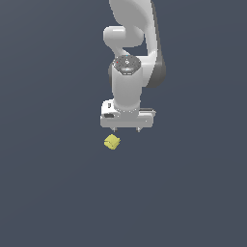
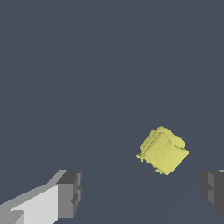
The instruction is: Pick up the object and move it to a goal position.
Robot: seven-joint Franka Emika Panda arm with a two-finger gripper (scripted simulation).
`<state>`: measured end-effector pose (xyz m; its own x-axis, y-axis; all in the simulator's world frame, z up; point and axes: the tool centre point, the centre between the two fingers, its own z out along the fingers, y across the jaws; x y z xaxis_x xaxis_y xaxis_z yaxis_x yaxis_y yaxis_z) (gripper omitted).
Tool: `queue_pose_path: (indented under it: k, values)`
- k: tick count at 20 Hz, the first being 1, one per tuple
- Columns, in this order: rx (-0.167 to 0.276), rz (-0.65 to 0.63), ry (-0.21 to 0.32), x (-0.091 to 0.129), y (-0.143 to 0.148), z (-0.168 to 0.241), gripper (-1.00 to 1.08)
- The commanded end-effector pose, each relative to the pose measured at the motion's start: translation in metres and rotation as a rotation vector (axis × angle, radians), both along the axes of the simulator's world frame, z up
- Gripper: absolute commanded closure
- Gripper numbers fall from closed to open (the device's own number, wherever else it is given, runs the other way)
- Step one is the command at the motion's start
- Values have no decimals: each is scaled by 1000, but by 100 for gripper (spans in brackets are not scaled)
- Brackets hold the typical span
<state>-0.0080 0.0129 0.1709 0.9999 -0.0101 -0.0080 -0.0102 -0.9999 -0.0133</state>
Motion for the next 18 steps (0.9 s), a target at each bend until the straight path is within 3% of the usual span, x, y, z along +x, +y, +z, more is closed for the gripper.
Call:
queue_pose_path:
  k: [1, 10, 18]
  values:
    - [0, 0, 0, 0, 0, 0, -92]
    - [-10, -50, -36, 13, -32, 22, -92]
    - [-10, -51, -35, 12, -31, 21, -92]
